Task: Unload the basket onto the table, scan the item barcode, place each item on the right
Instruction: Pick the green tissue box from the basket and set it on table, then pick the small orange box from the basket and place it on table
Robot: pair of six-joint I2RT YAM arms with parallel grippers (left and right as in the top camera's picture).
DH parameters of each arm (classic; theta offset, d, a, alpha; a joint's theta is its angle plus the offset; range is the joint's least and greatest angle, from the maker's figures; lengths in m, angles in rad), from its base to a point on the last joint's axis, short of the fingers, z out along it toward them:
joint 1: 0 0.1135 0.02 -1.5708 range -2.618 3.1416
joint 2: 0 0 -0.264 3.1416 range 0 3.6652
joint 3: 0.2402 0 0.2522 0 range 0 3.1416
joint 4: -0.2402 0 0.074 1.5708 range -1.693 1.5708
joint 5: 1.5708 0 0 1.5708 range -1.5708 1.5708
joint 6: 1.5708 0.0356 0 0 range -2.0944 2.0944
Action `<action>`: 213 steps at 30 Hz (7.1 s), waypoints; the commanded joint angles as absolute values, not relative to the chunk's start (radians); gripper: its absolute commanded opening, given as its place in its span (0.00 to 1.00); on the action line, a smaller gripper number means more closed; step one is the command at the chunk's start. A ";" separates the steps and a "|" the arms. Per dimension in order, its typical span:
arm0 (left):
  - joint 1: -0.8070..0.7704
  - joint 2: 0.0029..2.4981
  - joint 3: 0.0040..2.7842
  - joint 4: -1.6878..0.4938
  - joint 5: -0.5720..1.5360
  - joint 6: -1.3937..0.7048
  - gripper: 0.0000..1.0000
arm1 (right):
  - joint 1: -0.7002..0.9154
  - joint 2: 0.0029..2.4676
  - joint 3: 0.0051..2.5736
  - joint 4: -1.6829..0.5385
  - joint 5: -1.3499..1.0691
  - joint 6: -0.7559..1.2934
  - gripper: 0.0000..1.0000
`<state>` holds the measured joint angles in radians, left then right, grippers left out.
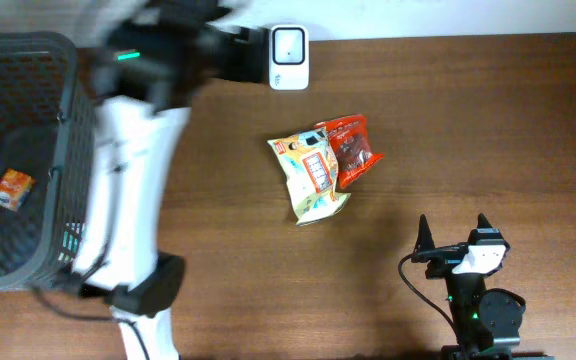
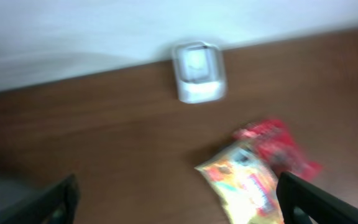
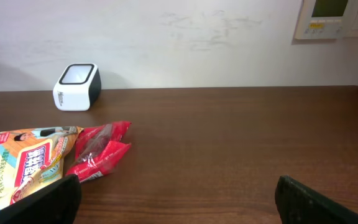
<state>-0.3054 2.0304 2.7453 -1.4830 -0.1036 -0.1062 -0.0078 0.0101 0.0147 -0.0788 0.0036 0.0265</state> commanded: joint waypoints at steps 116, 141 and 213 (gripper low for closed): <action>-0.410 2.358 2.259 -1.450 -0.141 -0.725 0.03 | -0.014 0.004 0.006 -0.081 0.012 0.035 0.98; -0.064 2.224 3.096 -1.688 -0.315 -0.299 0.82 | -0.014 0.004 0.006 -0.081 0.012 0.034 0.98; 0.507 2.068 1.838 -0.911 -0.075 0.247 0.30 | -0.014 0.004 0.006 -0.081 0.012 0.035 0.98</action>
